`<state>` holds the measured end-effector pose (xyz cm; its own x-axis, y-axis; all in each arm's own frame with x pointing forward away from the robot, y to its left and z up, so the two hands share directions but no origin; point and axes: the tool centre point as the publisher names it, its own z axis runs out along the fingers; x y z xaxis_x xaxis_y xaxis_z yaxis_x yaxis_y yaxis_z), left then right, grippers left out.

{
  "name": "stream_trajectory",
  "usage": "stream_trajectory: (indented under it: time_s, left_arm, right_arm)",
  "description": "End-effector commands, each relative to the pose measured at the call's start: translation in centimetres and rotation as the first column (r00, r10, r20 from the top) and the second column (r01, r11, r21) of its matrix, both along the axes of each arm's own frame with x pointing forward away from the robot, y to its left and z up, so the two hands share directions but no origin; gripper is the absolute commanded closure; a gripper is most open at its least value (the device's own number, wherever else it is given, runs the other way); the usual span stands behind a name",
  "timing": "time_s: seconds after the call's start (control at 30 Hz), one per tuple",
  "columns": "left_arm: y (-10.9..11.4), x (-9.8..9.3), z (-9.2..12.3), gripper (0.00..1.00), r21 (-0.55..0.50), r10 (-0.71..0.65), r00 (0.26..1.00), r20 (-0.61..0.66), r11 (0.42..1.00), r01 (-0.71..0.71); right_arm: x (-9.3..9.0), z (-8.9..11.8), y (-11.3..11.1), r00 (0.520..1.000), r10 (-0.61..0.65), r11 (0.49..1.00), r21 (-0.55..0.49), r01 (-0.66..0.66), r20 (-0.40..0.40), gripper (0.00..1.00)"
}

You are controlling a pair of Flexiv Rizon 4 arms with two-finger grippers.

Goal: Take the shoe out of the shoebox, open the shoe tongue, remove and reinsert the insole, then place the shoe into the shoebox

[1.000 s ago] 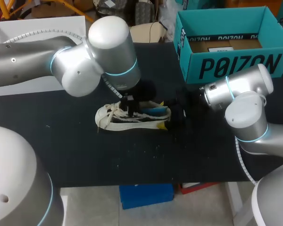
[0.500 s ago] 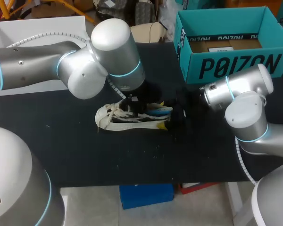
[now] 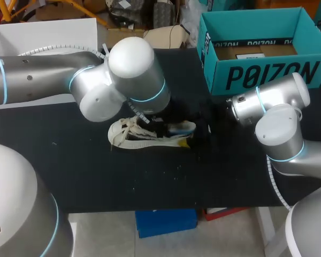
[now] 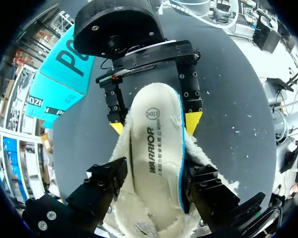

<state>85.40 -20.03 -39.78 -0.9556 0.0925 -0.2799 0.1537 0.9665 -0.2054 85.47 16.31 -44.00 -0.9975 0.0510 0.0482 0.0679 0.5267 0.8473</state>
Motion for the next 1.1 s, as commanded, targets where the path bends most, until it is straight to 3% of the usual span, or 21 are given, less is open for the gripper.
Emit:
stream_trajectory:
  time_s: [0.03, 0.2, 0.4, 0.47, 0.5, 0.53, 0.8, 1.1]
  left_arm:
    - [-1.2, 0.1, -0.6, 0.48, 0.015, 0.001, 1.000, 0.025, 1.000, -0.002]
    - [-2.2, 0.5, -1.1, 0.51, 0.002, -0.003, 1.000, 0.030, 1.000, 0.003]
    - [-2.7, 0.5, -0.1, 0.54, 0.002, -0.005, 0.998, 0.062, 1.000, 0.005]
    - [-2.6, 0.5, 0.2, 0.64, 0.000, -0.001, 0.998, 0.066, 1.000, 0.001]
    - [-2.5, 0.5, 0.3, 0.77, -0.001, 0.003, 0.998, 0.068, 1.000, -0.003]
    - [-2.5, 0.5, 0.4, 1.00, 0.001, 0.006, 0.998, 0.070, 1.000, -0.006]
    - [-1.5, -2.1, 2.2, 1.00, 0.004, -0.028, 0.996, 0.082, 1.000, 0.028]
    - [-1.4, -5.2, 6.6, 1.00, -0.165, -0.082, 0.994, 0.072, 0.982, 0.093]
  right_arm:
    - [0.1, -0.3, 0.0, 1.000, 0.000, 1.000, -0.002, 0.000, -0.001, 1.00]
    - [0.1, -0.3, 0.0, 1.000, 0.000, 1.000, -0.002, 0.000, -0.001, 1.00]
    - [0.1, -0.3, 0.0, 1.000, 0.000, 1.000, -0.002, 0.000, -0.001, 1.00]
    - [0.1, -0.3, 0.0, 1.000, 0.000, 1.000, -0.002, 0.000, -0.001, 1.00]
    - [0.1, -0.3, 0.0, 1.000, 0.000, 1.000, -0.002, 0.000, -0.001, 1.00]
    - [0.1, -0.3, 0.0, 1.000, 0.000, 1.000, -0.002, 0.000, -0.001, 1.00]
    - [0.1, -0.3, 0.0, 1.000, 0.000, 1.000, -0.002, 0.000, -0.001, 1.00]
    - [0.1, -0.3, 0.0, 1.000, 0.000, 1.000, -0.002, 0.000, -0.001, 1.00]
